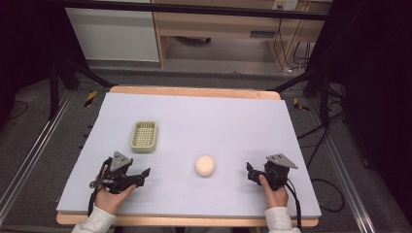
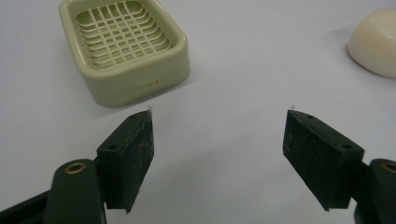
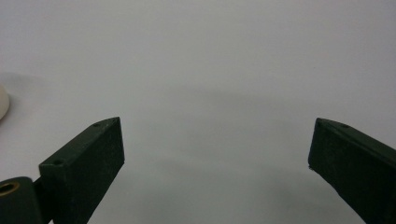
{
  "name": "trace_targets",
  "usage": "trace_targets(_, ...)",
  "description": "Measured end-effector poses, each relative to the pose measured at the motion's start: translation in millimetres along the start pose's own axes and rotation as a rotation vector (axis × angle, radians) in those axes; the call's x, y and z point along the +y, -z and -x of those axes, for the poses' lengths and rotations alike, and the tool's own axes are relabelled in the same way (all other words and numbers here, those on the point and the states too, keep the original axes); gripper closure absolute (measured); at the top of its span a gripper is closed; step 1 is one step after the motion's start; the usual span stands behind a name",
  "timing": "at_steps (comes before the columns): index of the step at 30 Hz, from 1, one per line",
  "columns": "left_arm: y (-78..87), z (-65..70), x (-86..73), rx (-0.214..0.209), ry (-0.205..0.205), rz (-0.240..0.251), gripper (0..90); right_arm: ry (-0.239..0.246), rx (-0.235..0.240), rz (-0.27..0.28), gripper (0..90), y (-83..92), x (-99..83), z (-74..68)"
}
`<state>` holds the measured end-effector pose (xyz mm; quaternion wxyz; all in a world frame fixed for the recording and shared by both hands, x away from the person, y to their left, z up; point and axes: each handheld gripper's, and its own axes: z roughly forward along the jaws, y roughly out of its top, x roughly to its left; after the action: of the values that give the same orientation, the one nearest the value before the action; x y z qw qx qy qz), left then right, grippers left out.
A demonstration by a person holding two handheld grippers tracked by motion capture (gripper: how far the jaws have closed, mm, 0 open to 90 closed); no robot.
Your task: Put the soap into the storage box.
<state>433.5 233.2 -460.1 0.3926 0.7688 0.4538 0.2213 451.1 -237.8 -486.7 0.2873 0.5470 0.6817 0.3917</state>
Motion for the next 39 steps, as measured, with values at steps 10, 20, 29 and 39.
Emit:
trace_targets(10,-5.9,10.2,7.8,-0.021,-0.013,0.002,24.7,0.000,0.004,-0.002,4.0,0.0,0.1,-0.2)
trace_targets(20,-7.3,17.6,12.4,-0.042,-0.025,-0.001,24.4,0.002,0.000,-0.003,4.0,-0.1,0.1,-0.4)
trace_targets(29,-10.2,20.6,15.7,-0.043,-0.029,0.000,24.2,0.002,-0.001,-0.003,4.0,-0.1,0.1,-0.4)
trace_targets(39,-10.9,25.0,21.7,-0.053,-0.048,0.004,23.9,0.000,0.000,0.001,4.0,0.3,0.0,-0.2)
